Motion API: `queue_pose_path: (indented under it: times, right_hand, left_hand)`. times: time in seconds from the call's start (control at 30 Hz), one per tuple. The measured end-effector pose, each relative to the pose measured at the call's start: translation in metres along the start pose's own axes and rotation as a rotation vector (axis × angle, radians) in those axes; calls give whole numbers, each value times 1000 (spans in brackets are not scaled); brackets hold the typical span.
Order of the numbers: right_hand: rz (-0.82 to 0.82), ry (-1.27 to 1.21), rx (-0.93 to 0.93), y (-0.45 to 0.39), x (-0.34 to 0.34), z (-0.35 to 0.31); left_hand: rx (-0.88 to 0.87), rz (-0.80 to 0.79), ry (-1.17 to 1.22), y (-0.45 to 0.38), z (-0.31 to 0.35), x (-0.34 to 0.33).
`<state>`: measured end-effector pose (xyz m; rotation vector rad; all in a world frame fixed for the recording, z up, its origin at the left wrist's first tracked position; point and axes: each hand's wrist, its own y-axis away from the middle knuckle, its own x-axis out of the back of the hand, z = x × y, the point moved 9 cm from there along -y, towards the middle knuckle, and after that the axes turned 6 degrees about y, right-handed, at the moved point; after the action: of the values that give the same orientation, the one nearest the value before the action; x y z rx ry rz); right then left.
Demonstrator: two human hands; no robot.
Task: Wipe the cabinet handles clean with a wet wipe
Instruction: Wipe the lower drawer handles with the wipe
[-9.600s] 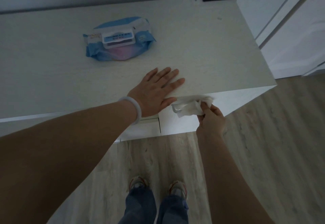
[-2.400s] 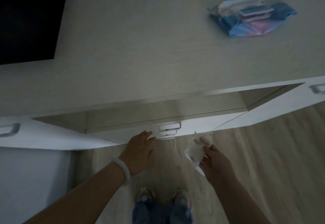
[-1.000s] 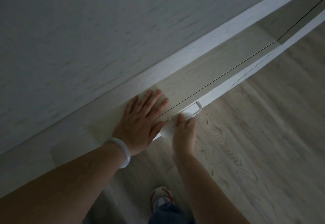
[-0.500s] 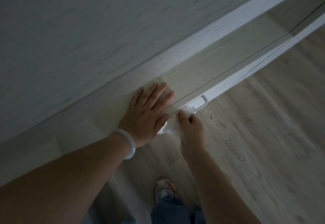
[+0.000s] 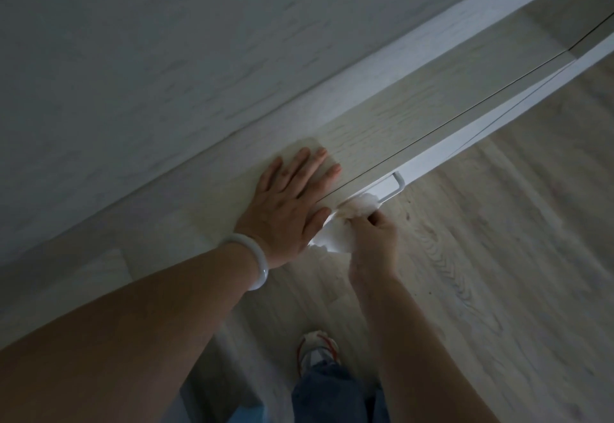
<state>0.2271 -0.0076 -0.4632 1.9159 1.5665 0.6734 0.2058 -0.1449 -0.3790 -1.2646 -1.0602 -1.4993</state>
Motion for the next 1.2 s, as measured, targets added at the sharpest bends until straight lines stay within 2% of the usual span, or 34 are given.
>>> queue_pose_path:
  times: [0.1, 0.2, 0.37, 0.53, 0.67, 0.77, 0.87, 1.07, 1.2]
  right_hand:
    - [118, -47, -64, 7, -12, 8]
    - [104, -64, -56, 6, -16, 7]
    - [-61, 8, 81, 7, -7, -6]
    - [-270, -15, 80, 7, 3, -13]
    - [-175, -65, 96, 14, 4, -16]
    - [-104, -174, 35, 19, -8, -7]
    - [-12, -158, 4, 14, -14, 4]
    - [-24, -96, 103, 8, -8, 6]
    - [-30, -85, 93, 1, 3, -3]
  left_hand:
    - [-1, 4, -1, 1, -1, -1]
    - [-11, -6, -1, 0, -1, -2]
    - [-4, -8, 2, 1, -2, -2]
    - [9, 4, 21, 0, -2, -1]
    - [9, 5, 17, 2, -2, -1]
    - [3, 20, -4, 2, -2, 0]
    - [-5, 20, -25, 1, -1, 0]
    - [-9, 34, -37, 0, -1, 0]
    - [-11, 24, -36, 1, 0, -1]
